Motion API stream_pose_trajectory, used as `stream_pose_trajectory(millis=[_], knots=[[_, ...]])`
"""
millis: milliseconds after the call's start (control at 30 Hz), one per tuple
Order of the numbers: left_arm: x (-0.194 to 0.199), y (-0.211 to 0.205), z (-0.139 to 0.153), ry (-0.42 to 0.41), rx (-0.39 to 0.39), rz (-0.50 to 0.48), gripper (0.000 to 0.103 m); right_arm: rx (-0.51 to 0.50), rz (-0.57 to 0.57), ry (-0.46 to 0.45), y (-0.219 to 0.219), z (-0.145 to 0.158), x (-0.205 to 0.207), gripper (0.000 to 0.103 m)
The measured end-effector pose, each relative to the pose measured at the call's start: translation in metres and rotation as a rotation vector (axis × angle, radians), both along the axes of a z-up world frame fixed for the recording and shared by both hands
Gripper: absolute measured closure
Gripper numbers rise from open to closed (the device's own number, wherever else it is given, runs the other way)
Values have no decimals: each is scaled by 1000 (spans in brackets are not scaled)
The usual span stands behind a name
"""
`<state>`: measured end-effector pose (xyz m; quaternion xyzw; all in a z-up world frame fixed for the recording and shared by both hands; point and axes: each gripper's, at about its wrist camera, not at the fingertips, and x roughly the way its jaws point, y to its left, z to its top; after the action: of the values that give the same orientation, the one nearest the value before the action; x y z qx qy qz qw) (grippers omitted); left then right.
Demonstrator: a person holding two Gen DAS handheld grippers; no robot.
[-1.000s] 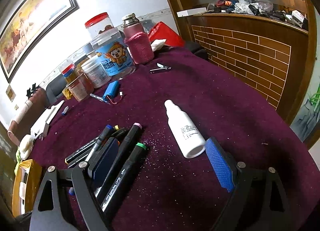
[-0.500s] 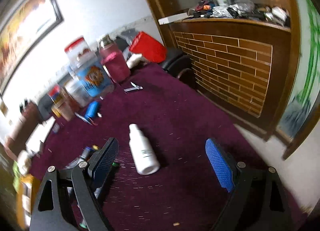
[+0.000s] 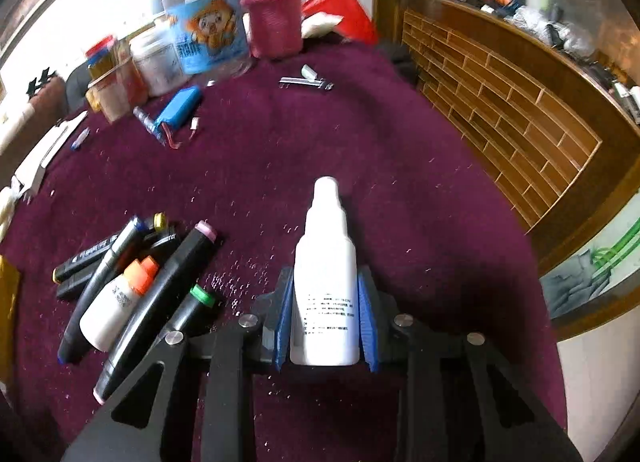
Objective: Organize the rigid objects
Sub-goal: 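Set the glue bottle in the tray with left tool while right tool carries dropper bottle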
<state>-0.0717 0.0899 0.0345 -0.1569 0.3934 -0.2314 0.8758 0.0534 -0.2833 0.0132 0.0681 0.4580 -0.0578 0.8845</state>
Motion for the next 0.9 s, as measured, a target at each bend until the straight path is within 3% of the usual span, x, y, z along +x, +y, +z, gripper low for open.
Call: stream_pose_trajectory(millis=[233, 367, 467, 700, 900], knots=[[-11, 16, 14, -31, -21, 6, 71, 121, 27, -37, 4, 27, -35, 77], [-18, 59, 25, -58, -23, 90, 71, 195, 84, -79, 25, 49, -51, 77], [-23, 100, 22, -50, 1, 197, 71, 246, 142, -96, 54, 60, -57, 77], [-39, 187, -3, 58, 52, 414, 71, 364, 343, -74, 143, 71, -67, 77], [-30, 211, -6, 102, 115, 459, 71, 381, 482, -24, 220, 65, -73, 77]])
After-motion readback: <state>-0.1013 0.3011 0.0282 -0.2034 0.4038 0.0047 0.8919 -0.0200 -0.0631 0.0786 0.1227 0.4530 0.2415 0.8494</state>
